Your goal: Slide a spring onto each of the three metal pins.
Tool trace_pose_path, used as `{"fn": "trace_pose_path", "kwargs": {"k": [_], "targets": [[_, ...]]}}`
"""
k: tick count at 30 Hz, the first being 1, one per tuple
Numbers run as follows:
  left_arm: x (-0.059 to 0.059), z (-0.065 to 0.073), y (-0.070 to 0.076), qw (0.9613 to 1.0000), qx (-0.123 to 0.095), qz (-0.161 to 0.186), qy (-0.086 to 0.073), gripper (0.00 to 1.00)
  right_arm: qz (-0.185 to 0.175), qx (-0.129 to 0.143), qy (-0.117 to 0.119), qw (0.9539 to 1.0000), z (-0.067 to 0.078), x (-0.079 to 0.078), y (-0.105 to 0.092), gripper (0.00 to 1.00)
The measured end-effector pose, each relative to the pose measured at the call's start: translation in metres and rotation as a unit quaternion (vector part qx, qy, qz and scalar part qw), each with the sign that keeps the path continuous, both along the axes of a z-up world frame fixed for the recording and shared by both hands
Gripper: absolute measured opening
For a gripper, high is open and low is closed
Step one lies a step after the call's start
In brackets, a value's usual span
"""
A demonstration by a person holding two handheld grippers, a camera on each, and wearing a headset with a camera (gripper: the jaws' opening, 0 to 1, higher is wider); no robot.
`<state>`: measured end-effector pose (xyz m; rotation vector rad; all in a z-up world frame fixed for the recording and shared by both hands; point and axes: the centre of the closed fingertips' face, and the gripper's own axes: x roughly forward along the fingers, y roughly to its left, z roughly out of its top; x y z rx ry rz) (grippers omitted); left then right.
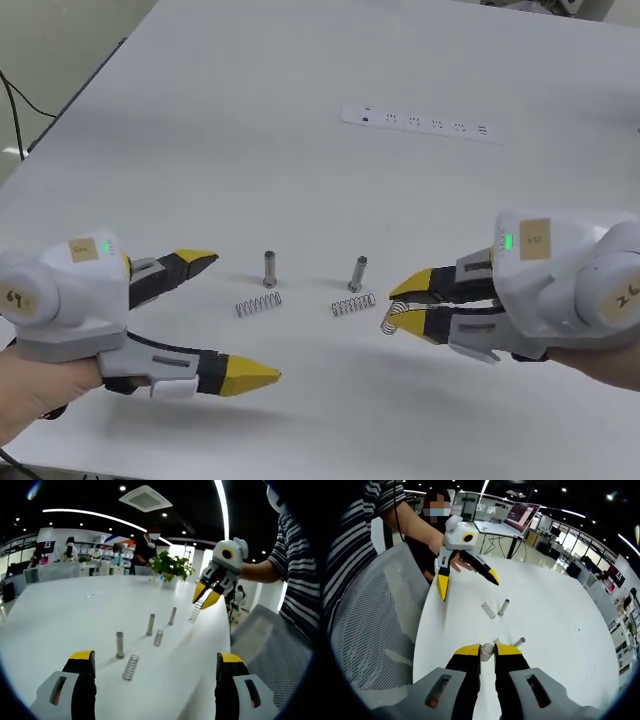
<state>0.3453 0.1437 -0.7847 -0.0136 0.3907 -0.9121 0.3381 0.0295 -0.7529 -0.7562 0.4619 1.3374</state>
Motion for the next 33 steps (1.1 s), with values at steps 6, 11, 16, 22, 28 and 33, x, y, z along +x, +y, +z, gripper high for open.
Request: {"fn": "trace_pose_path", "kwargs": {"k": [6,11,16,22,28,33], "targets": [[0.001,0.001,0.003,1.0,0.0,0.002,-0.001,0.98,-0.007,0.0,-0.001,1.0,0.0,0.002,-0.003,0.07],[0.001,0.001,0.005,1.0,0.0,0.003,-0.003,0.98,-0.012,0.0,0.0,0.9999,0.001,0.003,-0.006,0.07],[0.0,0.001,0.007,1.0,0.0,0.004,0.0,0.98,-0.018,-0.001,0.0,0.9998,0.0,0.006,-0.011,0.07],[0.0,0.0,0.009,1.0,0.001,0.009,0.001,0.98,-0.03,-0.002,-0.001,0.9995,0.0,0.012,-0.019,0.07],[-0.001,0.0,0.011,0.9999,0.002,0.012,0.001,0.98,-0.047,-0.005,-0.008,0.9988,0.002,0.023,-0.032,0.07],[-0.003,-0.001,0.011,0.9999,0.002,0.012,0.002,0.98,-0.066,-0.006,-0.014,0.9977,0.004,0.035,-0.042,0.07]]}}
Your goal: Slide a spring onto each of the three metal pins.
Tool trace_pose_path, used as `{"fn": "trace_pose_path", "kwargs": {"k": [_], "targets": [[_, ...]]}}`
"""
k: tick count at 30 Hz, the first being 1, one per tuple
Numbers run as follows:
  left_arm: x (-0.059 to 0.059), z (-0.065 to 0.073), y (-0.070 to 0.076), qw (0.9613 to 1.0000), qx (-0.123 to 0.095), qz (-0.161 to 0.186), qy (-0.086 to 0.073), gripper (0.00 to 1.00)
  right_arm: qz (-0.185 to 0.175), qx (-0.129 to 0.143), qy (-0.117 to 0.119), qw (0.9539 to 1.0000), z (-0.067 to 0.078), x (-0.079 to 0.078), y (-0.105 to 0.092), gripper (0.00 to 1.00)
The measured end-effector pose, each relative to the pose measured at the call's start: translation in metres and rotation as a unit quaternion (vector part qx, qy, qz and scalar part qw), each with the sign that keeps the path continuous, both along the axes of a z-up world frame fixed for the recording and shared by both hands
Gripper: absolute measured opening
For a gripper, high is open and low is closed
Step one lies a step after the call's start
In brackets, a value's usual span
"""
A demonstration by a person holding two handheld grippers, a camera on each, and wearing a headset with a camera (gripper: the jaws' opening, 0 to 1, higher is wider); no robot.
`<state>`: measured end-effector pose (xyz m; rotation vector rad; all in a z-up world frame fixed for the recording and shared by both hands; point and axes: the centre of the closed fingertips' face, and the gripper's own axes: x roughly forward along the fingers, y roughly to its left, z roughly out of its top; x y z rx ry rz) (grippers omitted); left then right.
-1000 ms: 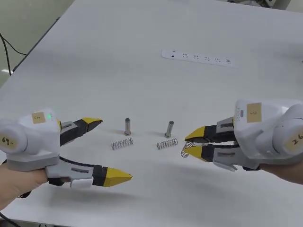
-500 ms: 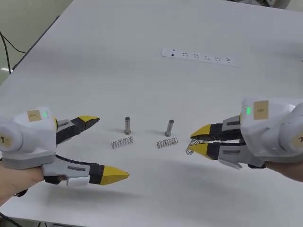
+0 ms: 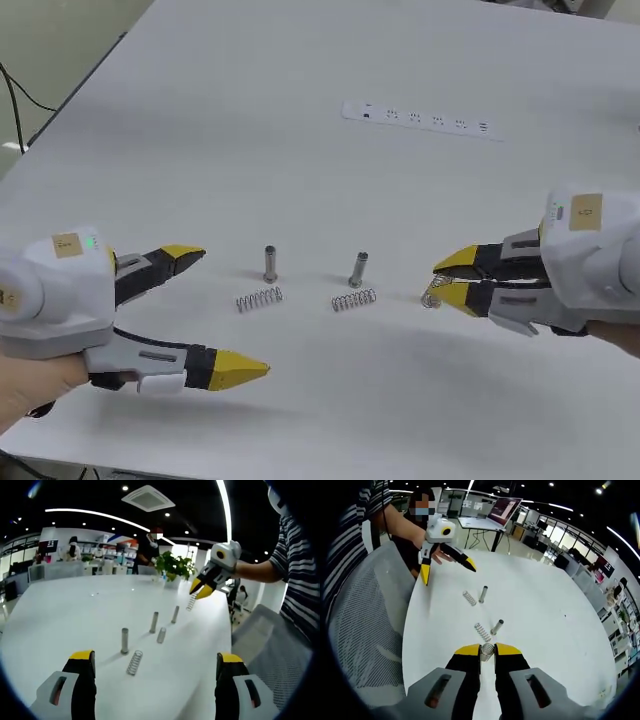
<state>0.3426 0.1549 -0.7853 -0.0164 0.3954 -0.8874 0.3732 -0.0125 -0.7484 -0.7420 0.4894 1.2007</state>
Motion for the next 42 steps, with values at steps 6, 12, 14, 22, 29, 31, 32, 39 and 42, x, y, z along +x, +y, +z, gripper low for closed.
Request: {"fn": "trace_pose_path", "kwargs": {"k": [6,12,14,22,29,31,32,39,42], "targets": [[0.0,0.002,0.0,1.0,-0.005,0.004,-0.001,0.98,-0.015,0.001,-0.005,0.9999,0.003,0.008,-0.006,0.07],[0.0,0.002,0.0,1.0,-0.004,0.003,-0.002,0.98,-0.026,-0.001,-0.007,0.9996,0.004,0.016,-0.012,0.07],[-0.001,0.002,0.001,1.0,-0.004,0.003,-0.002,0.98,-0.03,-0.002,-0.007,0.9995,0.005,0.019,-0.014,0.07],[0.0,0.003,0.005,1.0,-0.004,0.006,-0.003,0.98,-0.043,-0.004,-0.011,0.999,0.007,0.03,-0.021,0.07],[0.001,0.005,0.005,1.0,-0.004,0.005,-0.005,0.98,-0.058,0.001,-0.008,0.9983,0.005,0.036,-0.025,0.07],[0.001,0.005,0.005,1.0,-0.004,0.005,-0.006,0.98,-0.058,0.0,-0.005,0.9983,0.003,0.036,-0.025,0.07],[0.001,0.006,0.005,1.0,-0.004,0.006,-0.006,0.98,-0.06,0.001,-0.004,0.9982,0.002,0.037,-0.025,0.07],[0.002,0.005,0.007,1.0,-0.002,0.007,-0.005,0.98,-0.074,0.008,0.006,0.9972,-0.001,0.042,-0.026,0.07],[0.001,0.004,0.007,1.0,-0.002,0.007,-0.004,0.98,-0.079,0.012,0.009,0.9967,-0.002,0.044,-0.027,0.07]]}}
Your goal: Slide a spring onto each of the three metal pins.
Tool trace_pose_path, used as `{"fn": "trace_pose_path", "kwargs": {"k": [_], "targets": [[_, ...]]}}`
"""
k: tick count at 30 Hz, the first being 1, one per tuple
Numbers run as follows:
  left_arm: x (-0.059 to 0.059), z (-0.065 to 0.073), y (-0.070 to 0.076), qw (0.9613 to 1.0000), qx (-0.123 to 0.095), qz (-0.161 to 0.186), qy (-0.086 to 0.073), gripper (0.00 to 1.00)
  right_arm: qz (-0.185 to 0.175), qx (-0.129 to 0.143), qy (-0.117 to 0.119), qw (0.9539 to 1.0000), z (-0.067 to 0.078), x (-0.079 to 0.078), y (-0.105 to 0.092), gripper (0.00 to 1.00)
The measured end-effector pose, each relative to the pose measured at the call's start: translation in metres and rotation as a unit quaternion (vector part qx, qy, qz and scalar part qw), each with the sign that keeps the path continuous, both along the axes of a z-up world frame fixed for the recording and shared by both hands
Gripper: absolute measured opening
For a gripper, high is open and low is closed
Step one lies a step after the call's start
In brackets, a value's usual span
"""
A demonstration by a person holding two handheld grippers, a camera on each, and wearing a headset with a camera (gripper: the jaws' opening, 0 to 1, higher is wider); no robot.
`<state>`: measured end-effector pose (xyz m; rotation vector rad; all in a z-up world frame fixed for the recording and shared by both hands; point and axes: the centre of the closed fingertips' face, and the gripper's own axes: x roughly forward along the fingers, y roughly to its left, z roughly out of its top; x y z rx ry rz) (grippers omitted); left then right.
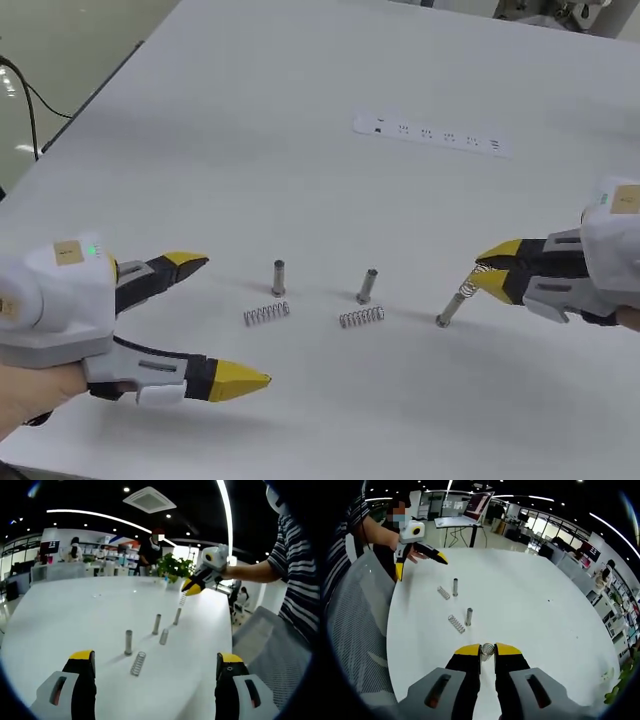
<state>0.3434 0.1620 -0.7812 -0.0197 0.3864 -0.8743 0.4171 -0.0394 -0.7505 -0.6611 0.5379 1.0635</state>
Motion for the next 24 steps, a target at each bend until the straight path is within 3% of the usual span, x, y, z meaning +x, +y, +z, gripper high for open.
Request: {"fn": "trace_pose_path", "kwargs": {"k": [24], "targets": [[-0.0022,-0.0009,0.0027,1.0,-0.004,0.007,0.004,0.98,-0.005,0.001,0.017,0.9998,-0.01,-0.0008,0.0011,0.07]]}}
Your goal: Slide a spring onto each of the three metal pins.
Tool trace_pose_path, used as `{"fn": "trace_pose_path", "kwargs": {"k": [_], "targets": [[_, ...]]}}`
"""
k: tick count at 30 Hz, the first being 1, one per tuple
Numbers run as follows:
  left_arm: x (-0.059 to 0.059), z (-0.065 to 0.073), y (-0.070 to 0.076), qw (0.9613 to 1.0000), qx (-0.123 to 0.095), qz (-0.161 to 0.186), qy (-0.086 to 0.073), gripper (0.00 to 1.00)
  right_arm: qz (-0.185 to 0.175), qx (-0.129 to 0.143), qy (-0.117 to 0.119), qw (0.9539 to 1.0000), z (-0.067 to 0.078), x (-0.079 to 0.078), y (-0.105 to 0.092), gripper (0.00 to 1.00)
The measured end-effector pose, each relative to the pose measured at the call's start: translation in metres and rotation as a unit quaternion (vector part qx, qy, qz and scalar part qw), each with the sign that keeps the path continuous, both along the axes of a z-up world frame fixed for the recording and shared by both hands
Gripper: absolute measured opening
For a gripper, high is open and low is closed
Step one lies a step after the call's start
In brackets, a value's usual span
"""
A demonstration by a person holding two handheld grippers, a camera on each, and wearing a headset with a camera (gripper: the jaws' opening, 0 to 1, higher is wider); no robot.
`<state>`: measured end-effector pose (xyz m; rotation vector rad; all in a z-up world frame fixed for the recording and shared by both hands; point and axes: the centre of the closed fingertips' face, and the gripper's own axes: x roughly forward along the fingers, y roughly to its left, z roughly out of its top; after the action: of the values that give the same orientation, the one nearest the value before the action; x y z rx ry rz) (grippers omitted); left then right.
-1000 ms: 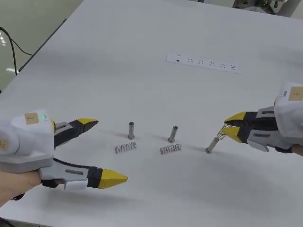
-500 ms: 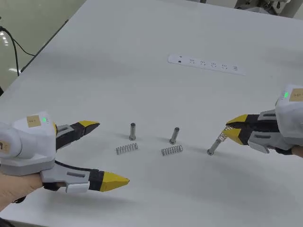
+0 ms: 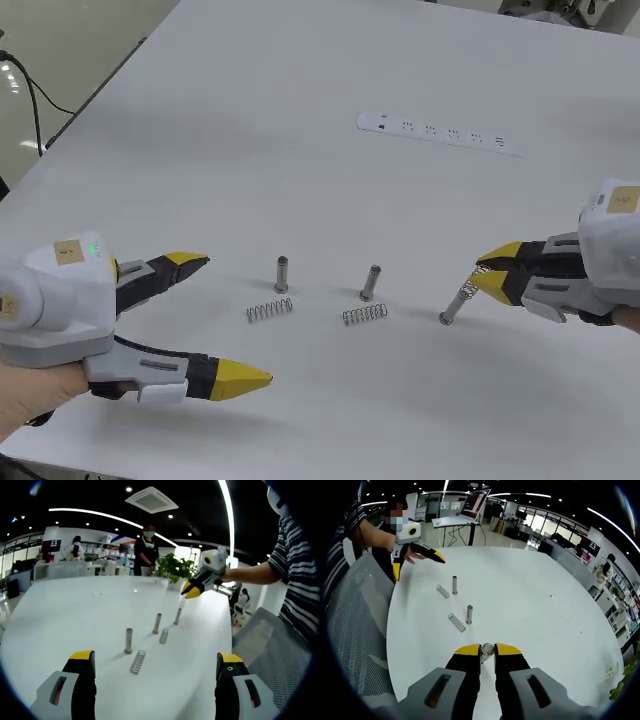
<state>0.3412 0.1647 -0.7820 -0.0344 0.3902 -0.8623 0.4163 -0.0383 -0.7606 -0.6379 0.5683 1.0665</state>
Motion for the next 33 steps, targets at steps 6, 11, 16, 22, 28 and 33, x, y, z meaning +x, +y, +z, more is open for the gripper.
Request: {"fn": "trace_pose_path", "kwargs": {"k": [6,11,16,22,28,33], "targets": [[0.0,0.001,0.0,1.0,0.0,0.001,0.0,0.98,-0.001,-0.003,0.003,1.0,-0.005,0.001,0.0,0.07],[0.0,0.001,0.001,1.0,-0.002,0.003,0.0,0.98,-0.002,-0.01,0.012,0.9999,-0.014,0.003,0.0,0.07],[-0.001,-0.001,0.001,1.0,-0.002,0.004,0.002,0.98,-0.004,-0.014,0.019,0.9997,-0.023,0.005,0.001,0.07],[-0.001,-0.001,0.003,1.0,-0.001,0.007,0.002,0.98,-0.009,-0.02,0.033,0.9992,-0.037,0.006,0.0,0.07],[0.0,-0.001,0.006,0.9999,-0.003,0.012,0.003,0.98,-0.017,-0.022,0.041,0.9988,-0.048,0.006,-0.002,0.08],[0.0,0.001,0.006,0.9999,-0.002,0.01,0.001,0.98,-0.021,-0.028,0.044,0.9984,-0.056,0.004,-0.003,0.08]]}}
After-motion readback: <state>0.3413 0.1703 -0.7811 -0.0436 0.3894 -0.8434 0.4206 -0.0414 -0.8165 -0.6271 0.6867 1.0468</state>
